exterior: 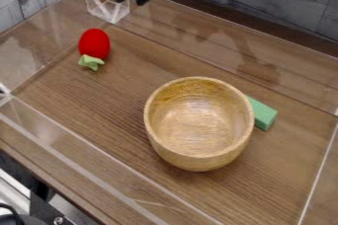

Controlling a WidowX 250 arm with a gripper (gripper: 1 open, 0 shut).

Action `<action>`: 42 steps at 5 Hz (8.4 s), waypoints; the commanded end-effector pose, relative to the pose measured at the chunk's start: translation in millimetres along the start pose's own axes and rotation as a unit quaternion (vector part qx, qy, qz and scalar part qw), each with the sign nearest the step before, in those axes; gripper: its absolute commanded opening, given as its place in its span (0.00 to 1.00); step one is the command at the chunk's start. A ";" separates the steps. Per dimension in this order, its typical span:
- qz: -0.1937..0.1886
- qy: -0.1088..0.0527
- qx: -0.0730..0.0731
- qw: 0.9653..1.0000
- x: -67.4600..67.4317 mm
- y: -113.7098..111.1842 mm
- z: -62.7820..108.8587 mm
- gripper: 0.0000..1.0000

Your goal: Move the red fruit to the right

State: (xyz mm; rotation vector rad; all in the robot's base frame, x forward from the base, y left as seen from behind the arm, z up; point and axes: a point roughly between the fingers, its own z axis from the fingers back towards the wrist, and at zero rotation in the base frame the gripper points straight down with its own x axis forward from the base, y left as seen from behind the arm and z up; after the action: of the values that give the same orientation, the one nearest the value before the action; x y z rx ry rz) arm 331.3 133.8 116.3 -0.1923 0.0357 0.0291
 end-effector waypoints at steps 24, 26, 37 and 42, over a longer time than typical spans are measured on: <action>0.027 0.041 0.054 0.997 -26.8 58.6 -69.1 1.00; 0.030 0.047 0.055 0.997 -23.2 39.7 -79.4 1.00; 0.035 0.021 0.061 0.997 -20.1 15.0 -18.2 0.00; -0.021 0.016 0.061 0.998 -35.6 -133.4 -1.5 0.00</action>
State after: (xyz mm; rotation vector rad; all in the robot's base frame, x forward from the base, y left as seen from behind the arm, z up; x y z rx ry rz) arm 296.5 -3.6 120.5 -0.0805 0.1386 -0.0314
